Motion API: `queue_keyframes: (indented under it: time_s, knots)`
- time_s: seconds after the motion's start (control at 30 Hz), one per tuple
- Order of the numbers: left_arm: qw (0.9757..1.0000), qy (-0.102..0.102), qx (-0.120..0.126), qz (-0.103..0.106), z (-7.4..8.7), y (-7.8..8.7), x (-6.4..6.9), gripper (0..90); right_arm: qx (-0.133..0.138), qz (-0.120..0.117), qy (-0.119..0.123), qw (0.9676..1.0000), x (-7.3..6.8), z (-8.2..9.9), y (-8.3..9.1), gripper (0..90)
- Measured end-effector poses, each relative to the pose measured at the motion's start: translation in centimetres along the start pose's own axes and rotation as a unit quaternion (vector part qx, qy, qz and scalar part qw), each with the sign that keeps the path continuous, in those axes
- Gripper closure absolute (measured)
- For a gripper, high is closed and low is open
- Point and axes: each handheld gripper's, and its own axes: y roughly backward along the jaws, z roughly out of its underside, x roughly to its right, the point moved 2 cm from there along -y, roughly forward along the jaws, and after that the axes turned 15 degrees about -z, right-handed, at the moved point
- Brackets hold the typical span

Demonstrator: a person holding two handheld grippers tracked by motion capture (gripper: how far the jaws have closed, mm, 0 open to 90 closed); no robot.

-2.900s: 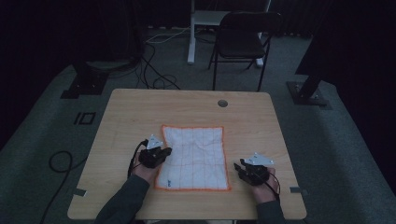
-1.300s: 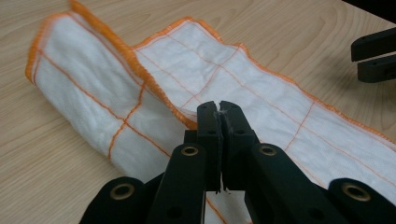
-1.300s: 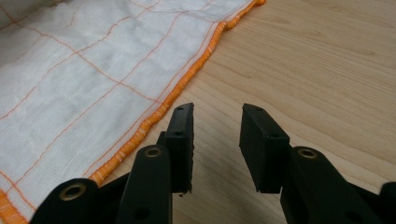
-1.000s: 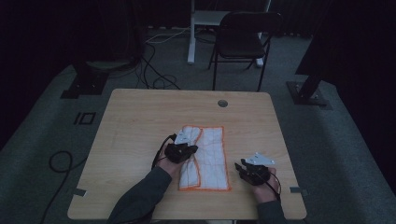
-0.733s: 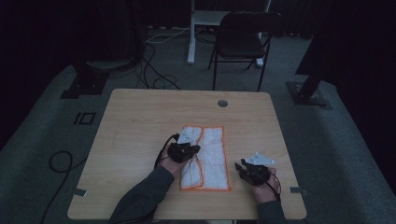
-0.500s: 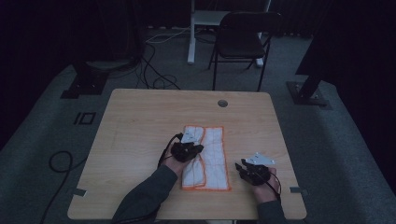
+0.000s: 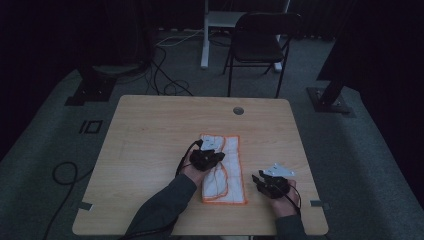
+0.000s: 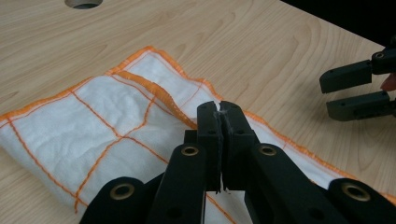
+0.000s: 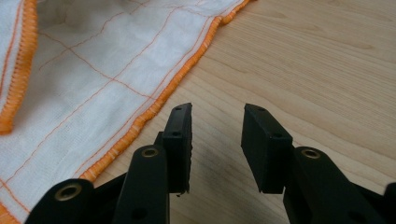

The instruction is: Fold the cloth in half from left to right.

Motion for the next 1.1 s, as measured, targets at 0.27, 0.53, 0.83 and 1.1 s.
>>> queue_keyframes:
  time_s: [0.27, 0.53, 0.83, 1.1]
  knots:
    - [1.0, -0.002, 0.002, 0.007, -0.5, -0.6, 0.7, 88.8, 0.001, 0.0, 0.0, 1.0, 0.0, 0.0, 0.0, 63.0]
    - [0.9999, -0.006, 0.0, 0.012, -1.0, -1.1, 1.1, 88.8, 0.002, 0.0, 0.0, 1.0, 0.0, 0.0, 0.1, 63.0]
    - [0.9998, -0.009, 0.0, 0.016, -1.6, -1.9, 1.8, 88.8, 0.003, 0.001, 0.0, 1.0, 0.1, 0.0, 0.2, 63.0]
    - [0.9997, -0.009, -0.002, 0.021, -1.9, -2.6, 2.4, 88.8, 0.003, 0.0, -0.001, 1.0, 0.0, 0.0, 0.2, 63.1]
